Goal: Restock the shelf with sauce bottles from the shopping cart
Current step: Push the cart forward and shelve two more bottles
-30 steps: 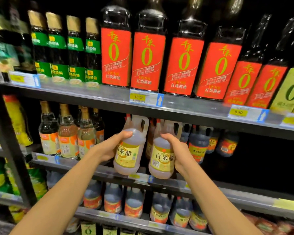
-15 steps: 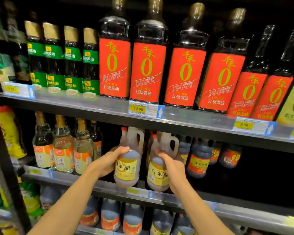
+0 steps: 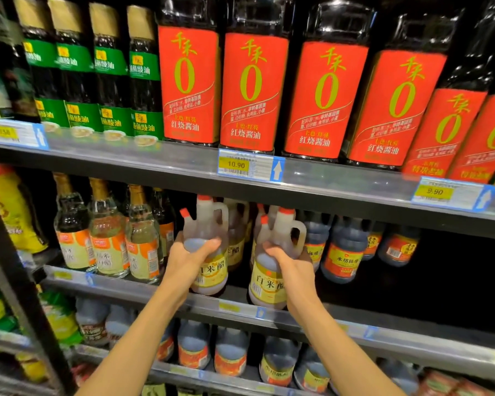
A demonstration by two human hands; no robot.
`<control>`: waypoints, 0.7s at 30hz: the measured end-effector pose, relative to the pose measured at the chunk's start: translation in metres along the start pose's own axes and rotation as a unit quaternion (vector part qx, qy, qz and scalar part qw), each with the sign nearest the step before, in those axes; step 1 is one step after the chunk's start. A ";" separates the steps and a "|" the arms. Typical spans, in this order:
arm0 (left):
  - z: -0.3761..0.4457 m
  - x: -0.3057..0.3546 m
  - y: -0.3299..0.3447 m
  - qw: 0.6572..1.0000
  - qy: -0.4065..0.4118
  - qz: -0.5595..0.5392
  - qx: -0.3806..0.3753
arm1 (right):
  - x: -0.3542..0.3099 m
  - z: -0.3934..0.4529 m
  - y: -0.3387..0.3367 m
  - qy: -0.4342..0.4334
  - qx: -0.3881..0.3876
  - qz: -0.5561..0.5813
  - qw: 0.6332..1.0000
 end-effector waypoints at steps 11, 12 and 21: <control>-0.010 -0.018 0.026 0.995 0.025 0.093 -0.015 | 0.012 -0.008 0.013 -0.019 0.013 -0.030 0.999; -0.009 -0.019 0.026 0.995 0.023 0.097 -0.012 | 0.011 -0.009 0.013 -0.024 0.007 -0.031 0.999; -0.022 -0.011 0.030 0.991 0.045 0.122 -0.021 | 0.009 -0.017 0.009 -0.059 0.003 -0.048 0.997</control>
Point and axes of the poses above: each hand's wrist, its own z-axis towards the middle knuckle, its own y-axis out of the palm, x = y × z, the point moved 4 cm from there along z, towards the middle knuckle, and after that the axes turned 8 degrees about z, right-handed, at the moved point
